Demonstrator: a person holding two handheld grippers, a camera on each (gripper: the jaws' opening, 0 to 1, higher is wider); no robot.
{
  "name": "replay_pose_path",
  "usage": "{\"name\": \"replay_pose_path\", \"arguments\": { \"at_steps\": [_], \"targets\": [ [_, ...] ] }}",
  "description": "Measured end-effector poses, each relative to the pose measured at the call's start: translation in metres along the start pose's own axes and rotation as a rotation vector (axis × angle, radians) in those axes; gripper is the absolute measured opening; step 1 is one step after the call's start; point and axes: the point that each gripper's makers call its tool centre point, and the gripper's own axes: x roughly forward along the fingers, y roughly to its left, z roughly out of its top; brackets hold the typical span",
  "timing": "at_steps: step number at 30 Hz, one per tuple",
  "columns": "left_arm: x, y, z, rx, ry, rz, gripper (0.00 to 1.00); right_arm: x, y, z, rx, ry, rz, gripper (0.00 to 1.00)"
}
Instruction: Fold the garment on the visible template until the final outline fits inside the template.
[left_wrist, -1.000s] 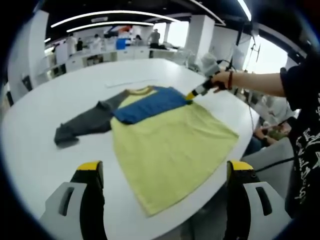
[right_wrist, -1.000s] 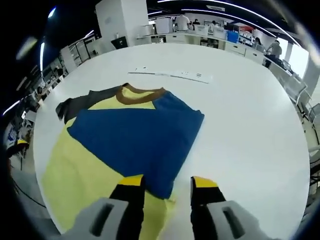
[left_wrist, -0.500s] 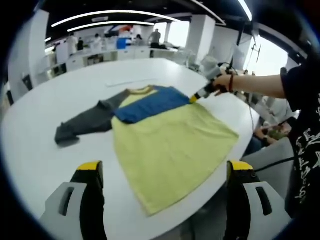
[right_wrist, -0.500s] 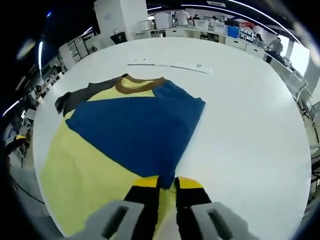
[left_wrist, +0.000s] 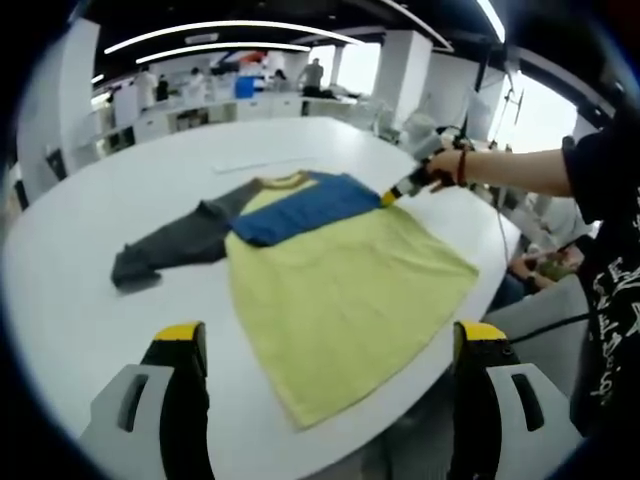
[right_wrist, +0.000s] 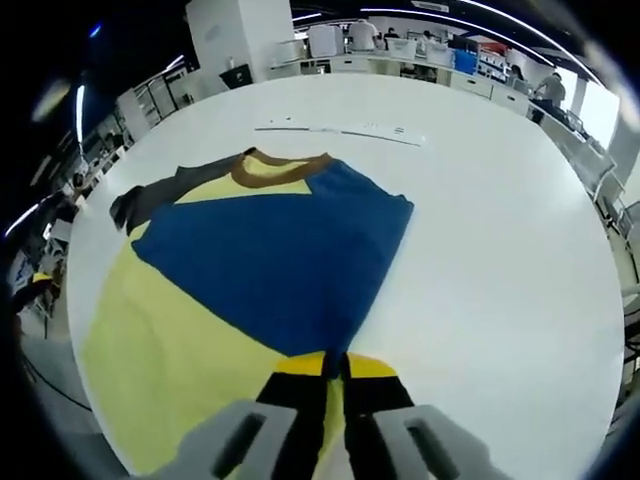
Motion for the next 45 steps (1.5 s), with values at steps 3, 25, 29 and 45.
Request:
{"name": "replay_pose_path", "arguments": {
  "at_steps": [3, 25, 29, 45],
  "targets": [
    [-0.001, 0.000, -0.001, -0.001, 0.003, 0.004, 0.99, 0.000, -0.004, 0.000, 0.006, 0.010, 0.009, 0.00],
    [0.004, 0.000, 0.000, 0.001, 0.012, -0.008, 0.99, -0.009, -0.027, -0.009, -0.018, 0.075, 0.003, 0.00],
    [0.005, 0.000, 0.001, 0.004, 0.011, -0.008, 0.99, -0.011, -0.033, -0.011, -0.018, 0.083, -0.001, 0.00],
    [0.006, 0.001, -0.001, -0.002, 0.016, -0.006, 0.99, -0.018, -0.050, -0.018, -0.027, 0.109, -0.011, 0.00]
  ]
}}
